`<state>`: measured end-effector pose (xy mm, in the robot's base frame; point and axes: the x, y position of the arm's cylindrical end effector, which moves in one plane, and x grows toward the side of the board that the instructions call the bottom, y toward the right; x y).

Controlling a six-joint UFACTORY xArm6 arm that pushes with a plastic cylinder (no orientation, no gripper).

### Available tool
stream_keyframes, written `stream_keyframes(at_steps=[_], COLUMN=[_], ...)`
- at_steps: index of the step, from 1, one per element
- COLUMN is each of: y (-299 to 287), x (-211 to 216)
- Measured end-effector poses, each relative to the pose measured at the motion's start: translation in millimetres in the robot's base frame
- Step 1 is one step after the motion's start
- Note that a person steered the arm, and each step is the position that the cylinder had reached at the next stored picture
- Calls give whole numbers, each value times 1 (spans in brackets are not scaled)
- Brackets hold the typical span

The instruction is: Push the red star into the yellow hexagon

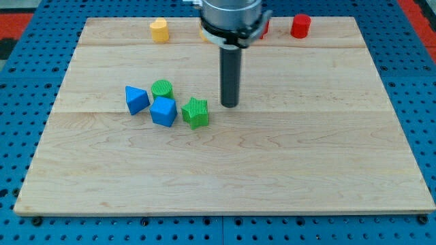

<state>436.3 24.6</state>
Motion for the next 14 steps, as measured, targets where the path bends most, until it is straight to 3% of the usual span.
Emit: stream_keyframes(at_steps=[1,2,4,5,7,8,12,14], y=[-42,-80,-35,29,259,320,320,231], x=[36,18,23,4,-37,-62,-144,-216])
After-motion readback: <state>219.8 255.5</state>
